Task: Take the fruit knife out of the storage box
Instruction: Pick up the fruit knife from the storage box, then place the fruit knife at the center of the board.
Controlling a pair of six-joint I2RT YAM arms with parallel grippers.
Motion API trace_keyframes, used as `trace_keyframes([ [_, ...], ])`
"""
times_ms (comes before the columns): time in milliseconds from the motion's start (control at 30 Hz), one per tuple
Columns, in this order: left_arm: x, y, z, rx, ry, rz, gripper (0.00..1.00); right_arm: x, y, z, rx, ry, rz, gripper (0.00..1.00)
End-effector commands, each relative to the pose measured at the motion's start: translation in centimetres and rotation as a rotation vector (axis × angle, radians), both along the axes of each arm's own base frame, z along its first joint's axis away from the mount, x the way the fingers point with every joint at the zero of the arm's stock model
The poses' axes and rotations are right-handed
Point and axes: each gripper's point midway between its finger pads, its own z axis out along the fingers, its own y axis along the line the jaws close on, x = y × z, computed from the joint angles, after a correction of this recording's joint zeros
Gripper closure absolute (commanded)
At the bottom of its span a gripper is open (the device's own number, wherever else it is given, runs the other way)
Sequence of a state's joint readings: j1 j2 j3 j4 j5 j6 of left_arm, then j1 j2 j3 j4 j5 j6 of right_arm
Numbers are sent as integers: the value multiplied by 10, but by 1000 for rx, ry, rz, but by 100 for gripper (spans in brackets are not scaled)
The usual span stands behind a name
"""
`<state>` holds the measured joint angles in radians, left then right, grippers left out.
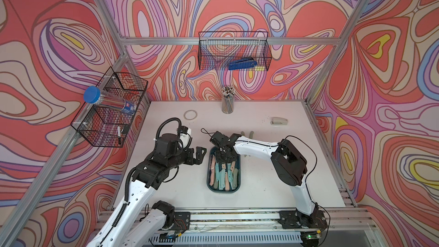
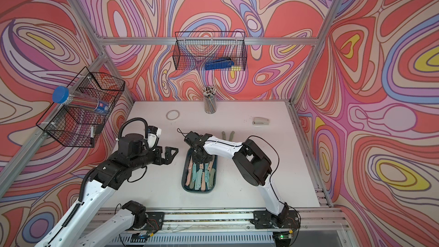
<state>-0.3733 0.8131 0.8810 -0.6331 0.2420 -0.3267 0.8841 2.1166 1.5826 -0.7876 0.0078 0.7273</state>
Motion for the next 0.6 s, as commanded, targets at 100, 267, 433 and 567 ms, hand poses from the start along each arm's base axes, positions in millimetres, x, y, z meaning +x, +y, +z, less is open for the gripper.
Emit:
trace_keyframes([
  [100, -3, -1, -2, -6, 17, -3, 0, 2, -7, 38, 20, -62, -11, 79],
  [267, -3, -2, -3, -7, 18, -5, 1, 5, -9, 56, 31, -97, -10, 79],
  [433, -3, -3, -3, -10, 21, -10, 0, 12, -17, 75, 25, -127, -8, 79],
  [567, -4, -3, -3, -12, 23, -14, 1, 23, -37, 91, 29, -157, -40, 79],
])
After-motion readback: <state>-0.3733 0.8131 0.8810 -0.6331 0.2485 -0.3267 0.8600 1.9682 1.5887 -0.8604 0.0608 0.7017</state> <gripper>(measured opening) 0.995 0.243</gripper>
